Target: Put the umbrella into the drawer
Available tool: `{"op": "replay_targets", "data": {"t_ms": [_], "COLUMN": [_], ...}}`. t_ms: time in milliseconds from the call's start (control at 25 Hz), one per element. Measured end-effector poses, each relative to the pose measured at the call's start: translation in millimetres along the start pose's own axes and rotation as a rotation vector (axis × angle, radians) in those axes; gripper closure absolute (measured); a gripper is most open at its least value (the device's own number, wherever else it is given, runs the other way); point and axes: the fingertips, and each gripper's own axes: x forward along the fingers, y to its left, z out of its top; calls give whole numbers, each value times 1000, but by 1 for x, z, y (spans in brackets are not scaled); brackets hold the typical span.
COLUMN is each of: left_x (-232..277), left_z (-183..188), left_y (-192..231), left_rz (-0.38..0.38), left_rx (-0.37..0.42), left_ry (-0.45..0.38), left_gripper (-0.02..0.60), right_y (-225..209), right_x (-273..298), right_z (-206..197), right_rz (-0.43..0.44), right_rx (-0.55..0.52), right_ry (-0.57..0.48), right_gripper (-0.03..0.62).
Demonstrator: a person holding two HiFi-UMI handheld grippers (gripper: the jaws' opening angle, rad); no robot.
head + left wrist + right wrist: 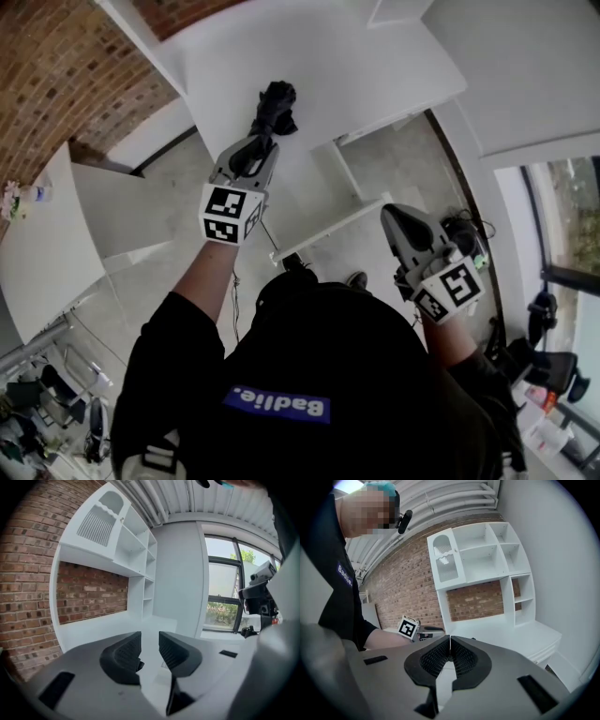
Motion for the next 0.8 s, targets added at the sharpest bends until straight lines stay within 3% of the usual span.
{"op": "replay_targets", "data": {"t_ms": [520,800], "left_x": [85,126], "left_z": [-97,-136], "left_y": [61,79], "left_rz": [44,64], "left_rx": [82,83], "left_ry": [306,441], "left_gripper": [382,319], "right_y": [-18,-31], "right_x": [-4,-18], "right_z": [-4,-16], "right_rz": [-112,-157], "right_rx": [7,32], "right_ry": [8,27], "right_gripper": [563,563]}}
